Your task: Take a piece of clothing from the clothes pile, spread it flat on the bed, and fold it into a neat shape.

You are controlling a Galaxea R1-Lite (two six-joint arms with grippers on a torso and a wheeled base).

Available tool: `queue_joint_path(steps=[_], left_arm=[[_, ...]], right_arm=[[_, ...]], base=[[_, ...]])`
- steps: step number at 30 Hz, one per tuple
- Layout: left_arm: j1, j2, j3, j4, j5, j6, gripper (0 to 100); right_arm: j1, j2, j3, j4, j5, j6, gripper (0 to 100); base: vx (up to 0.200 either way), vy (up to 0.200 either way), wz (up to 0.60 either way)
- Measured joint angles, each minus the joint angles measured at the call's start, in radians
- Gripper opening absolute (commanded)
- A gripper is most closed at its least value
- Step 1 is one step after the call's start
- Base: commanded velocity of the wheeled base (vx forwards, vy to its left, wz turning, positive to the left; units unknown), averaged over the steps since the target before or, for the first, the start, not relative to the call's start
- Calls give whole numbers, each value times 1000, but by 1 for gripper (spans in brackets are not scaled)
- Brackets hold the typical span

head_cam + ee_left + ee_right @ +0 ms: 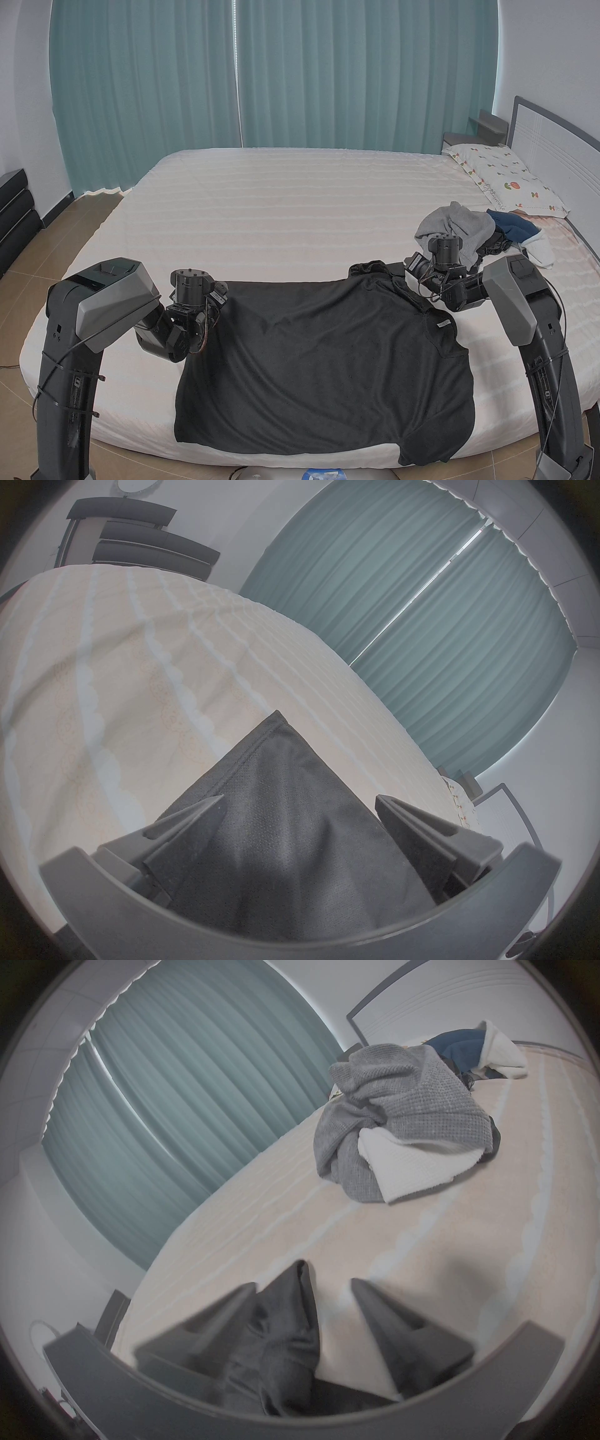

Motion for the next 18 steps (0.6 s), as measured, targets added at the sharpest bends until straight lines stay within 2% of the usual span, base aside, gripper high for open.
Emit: queue_joint_path(steps=[4, 10, 15, 18], left_arm=[[0, 0, 0, 0, 0, 0, 100], [0, 0, 0, 0, 0, 0, 100], [-1, 0, 0, 0, 0, 0, 100], [-1, 0, 0, 0, 0, 0, 100]], right_arm=[[-6, -49, 115, -9, 41, -45, 100], [-28, -161, 333, -50, 144, -112, 100], [-53, -256, 525, -107, 228, -228, 100], [-64, -298, 618, -203, 254, -319, 100]], base=[[0, 0, 0], [0, 0, 0], [0, 0, 0], [0, 0, 0]])
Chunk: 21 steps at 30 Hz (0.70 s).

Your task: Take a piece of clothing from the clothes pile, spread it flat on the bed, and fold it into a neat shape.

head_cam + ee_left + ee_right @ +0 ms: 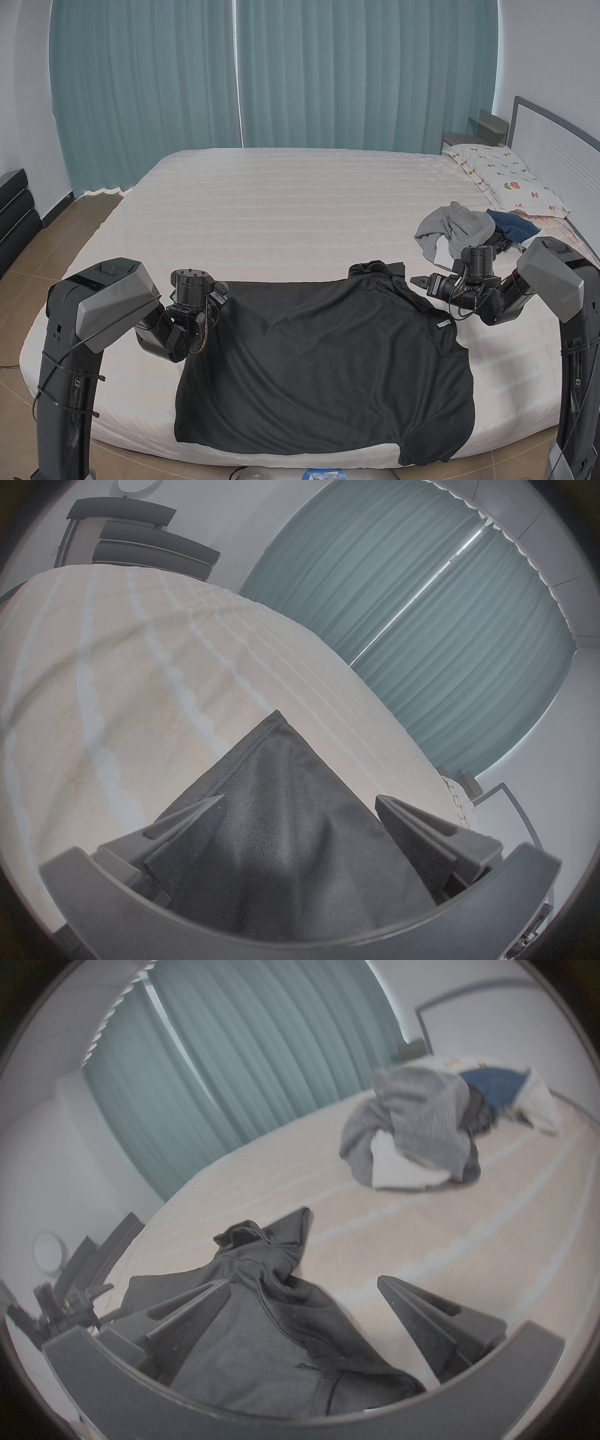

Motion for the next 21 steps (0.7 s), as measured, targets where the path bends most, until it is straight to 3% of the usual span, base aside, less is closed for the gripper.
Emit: queue_joint_path(steps=[5, 17, 18, 21], left_arm=[[1, 0, 0, 1, -1, 0, 100], [0, 1, 0, 1, -1, 0, 100], [0, 1, 0, 1, -1, 0, 100], [0, 2, 0, 1, -1, 0, 100]], right_arm=[[5, -32, 93, -102, 16, -117, 100], [44, 26, 38, -49, -33, -135, 100], [44, 32, 28, -38, -40, -136, 0], [44, 54, -1, -16, -64, -143, 0]], base=[[0, 0, 0], [0, 0, 0], [0, 0, 0], [0, 0, 0]])
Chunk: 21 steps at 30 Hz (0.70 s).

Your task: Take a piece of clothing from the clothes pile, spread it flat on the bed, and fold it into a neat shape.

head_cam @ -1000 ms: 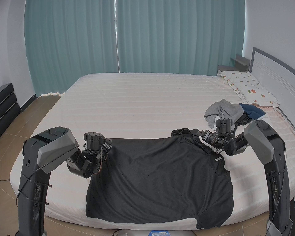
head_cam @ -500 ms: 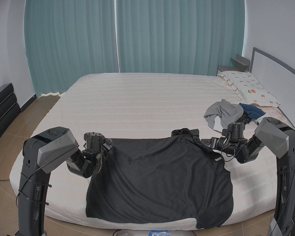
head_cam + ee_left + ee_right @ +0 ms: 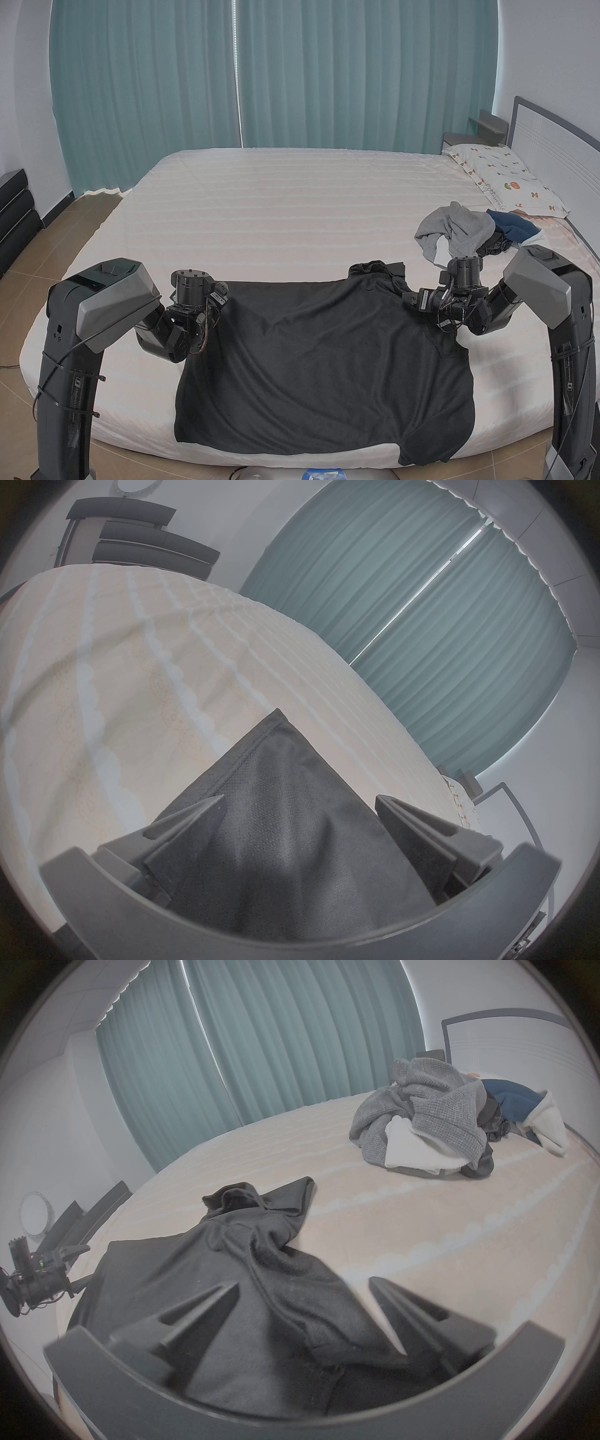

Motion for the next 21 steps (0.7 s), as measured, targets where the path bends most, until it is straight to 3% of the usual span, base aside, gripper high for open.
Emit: queue_joint_path(steps=[6, 21], left_arm=[[0, 1, 0, 0, 0, 0, 100], [0, 4, -1, 0, 0, 0, 100]], right_arm=[[-8, 36, -66, 0, -56, 0, 0], [-76, 77, -124, 0, -62, 47, 0]], base=[[0, 0, 0], [0, 0, 0]])
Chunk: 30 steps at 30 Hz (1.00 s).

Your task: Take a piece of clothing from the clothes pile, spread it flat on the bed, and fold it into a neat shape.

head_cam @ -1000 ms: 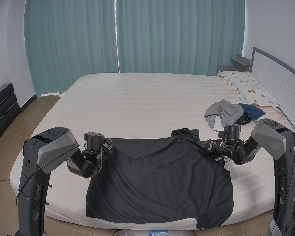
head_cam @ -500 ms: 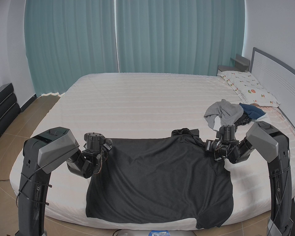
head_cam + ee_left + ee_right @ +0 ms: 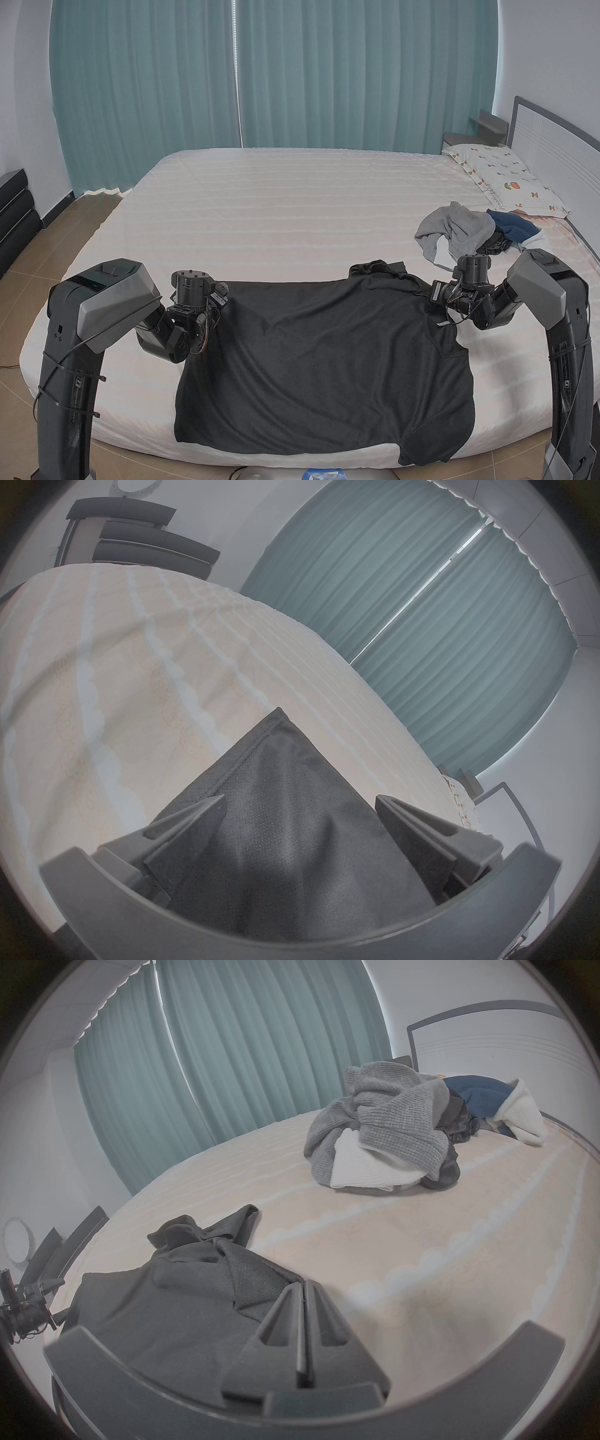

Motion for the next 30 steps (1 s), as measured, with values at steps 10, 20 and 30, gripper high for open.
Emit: queue_joint_path(steps=[10, 20, 30], left_arm=[[0, 1, 0, 0, 0, 0, 100], [0, 1, 0, 0, 0, 0, 100], [0, 1, 0, 0, 0, 0, 100]], right_arm=[[-16, 19, -34, 0, -40, 17, 0], [-32, 23, -16, 1, -31, 36, 100], [-21, -29, -45, 7, 11, 138, 100]], base=[[0, 0, 0], [0, 0, 0], [0, 0, 0]])
